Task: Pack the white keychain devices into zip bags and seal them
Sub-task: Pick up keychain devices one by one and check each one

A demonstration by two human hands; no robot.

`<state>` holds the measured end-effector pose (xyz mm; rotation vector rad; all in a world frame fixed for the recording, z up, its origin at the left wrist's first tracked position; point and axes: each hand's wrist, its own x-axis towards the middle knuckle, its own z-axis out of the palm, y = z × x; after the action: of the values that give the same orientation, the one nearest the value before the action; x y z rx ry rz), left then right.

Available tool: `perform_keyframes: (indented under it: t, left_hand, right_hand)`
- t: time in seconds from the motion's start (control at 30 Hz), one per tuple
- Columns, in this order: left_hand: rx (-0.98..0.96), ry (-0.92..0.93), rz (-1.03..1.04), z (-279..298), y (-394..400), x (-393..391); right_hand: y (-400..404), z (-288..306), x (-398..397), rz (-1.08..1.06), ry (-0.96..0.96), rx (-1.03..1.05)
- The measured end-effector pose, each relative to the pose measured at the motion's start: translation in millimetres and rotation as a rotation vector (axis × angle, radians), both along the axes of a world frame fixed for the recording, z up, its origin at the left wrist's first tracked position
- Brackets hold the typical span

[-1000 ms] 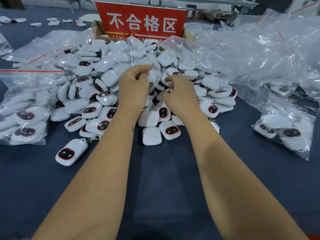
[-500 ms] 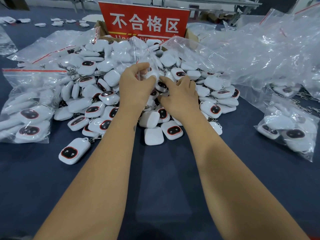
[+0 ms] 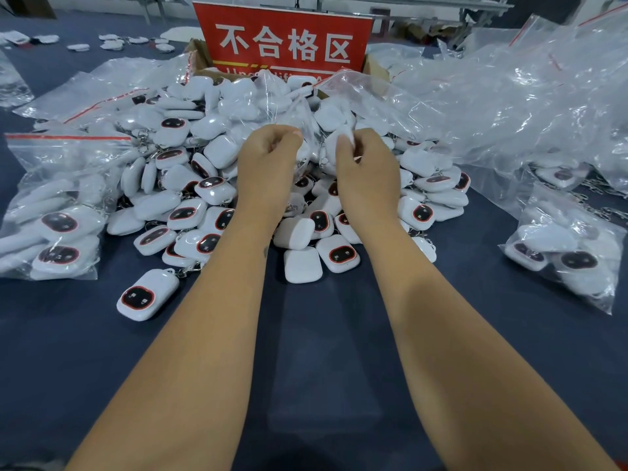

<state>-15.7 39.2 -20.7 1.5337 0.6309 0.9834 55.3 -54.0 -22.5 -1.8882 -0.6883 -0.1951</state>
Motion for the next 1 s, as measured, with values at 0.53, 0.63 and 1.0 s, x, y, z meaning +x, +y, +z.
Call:
perform_keyframes:
  t: [0.53, 0.63, 1.0]
  left_hand:
    - [0.327, 0.213, -0.102, -3.0, -7.9, -1.4]
    - [0.317, 0.205, -0.067, -1.8, -7.7, 0.0]
    - [0.233, 0.176, -0.149, 1.7, -6.6, -4.1]
  right_hand:
    - [-0.8, 8.0, -5.9, 0.206, 0.298, 0.331]
    - [1.4, 6.5, -7.2, 0.219, 0.285, 0.335]
    - [4.2, 2.7, -5.3, 0.270, 0.361, 0.176]
